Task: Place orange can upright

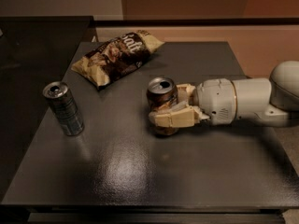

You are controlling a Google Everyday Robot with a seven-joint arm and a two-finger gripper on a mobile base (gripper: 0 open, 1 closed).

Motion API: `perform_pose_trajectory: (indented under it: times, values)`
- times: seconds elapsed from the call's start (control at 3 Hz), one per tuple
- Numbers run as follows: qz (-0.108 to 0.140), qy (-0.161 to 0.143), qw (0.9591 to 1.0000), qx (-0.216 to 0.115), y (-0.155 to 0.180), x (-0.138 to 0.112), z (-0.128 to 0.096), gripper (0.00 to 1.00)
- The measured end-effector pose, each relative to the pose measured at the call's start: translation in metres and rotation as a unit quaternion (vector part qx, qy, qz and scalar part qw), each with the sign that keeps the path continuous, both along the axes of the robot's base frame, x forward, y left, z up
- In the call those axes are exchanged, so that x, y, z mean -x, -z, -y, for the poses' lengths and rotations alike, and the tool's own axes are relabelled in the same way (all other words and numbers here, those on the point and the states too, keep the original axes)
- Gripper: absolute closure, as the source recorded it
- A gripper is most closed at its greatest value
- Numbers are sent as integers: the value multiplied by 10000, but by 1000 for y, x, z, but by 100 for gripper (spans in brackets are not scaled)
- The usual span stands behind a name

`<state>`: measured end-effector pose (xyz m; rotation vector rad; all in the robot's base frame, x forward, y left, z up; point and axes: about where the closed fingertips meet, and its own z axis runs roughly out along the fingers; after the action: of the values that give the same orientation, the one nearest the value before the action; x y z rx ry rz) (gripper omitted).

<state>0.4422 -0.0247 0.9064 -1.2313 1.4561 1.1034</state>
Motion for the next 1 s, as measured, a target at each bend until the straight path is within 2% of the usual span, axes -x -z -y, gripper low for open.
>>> perform_pose_trajectory:
  times: [0.33, 1.0]
  values:
    - [-69, -41, 9998, -177, 8, -1, -2, 100]
    - [154, -165, 9987, -452, 17, -2, -5, 59]
